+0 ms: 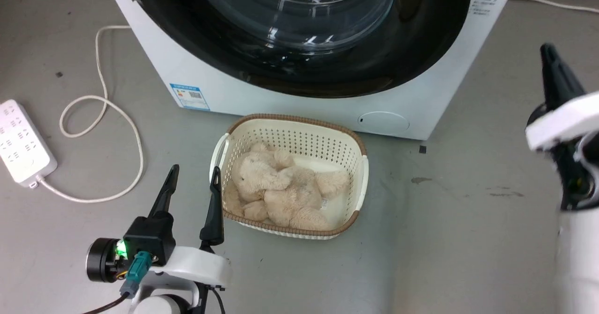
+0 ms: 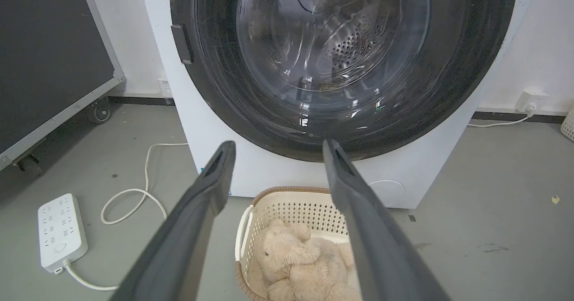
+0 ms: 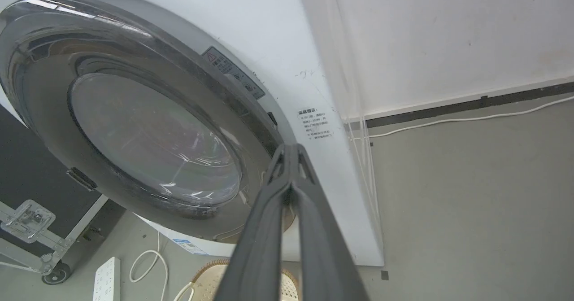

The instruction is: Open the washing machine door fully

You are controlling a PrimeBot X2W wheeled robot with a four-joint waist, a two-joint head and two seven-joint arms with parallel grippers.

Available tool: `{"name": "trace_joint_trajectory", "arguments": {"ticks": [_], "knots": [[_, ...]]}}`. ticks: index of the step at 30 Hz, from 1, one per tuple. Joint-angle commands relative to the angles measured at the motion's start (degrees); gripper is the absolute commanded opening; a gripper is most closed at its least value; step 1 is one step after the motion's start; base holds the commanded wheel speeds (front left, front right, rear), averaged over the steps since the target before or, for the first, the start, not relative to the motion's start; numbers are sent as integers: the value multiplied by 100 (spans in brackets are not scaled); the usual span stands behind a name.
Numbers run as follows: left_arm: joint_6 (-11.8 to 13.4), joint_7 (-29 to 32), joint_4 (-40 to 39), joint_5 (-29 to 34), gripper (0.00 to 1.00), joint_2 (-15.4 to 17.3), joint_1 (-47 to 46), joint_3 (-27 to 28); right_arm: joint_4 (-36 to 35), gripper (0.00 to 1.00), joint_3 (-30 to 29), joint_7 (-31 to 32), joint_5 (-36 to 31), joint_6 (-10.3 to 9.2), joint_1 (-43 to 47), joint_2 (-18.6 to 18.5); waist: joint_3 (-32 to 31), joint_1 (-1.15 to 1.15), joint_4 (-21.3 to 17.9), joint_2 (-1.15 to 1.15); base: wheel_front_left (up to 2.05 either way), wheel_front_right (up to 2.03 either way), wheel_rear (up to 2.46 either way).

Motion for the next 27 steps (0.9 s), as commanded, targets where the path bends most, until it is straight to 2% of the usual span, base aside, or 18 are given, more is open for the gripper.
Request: {"name": "trace_joint_trajectory", "arguments": {"ticks": [1, 19, 27], "knots": [[18, -55, -30, -39, 100, 2, -106, -24, 122, 0, -106, 85, 104, -2, -266, 18, 51, -1, 41, 0, 0, 0, 0], [131, -271, -152, -186, 100, 2, -372, -268, 1569, 0, -1293, 1685, 678, -3, -2185, -76, 581, -1, 419, 0, 0, 0, 0], [191, -367, -229, -239, 100, 2, -469, -375, 2173, 0, -1912, 2392, 697, -3, -3078, -113, 811, -1, 568, 0, 0, 0, 0]]}}
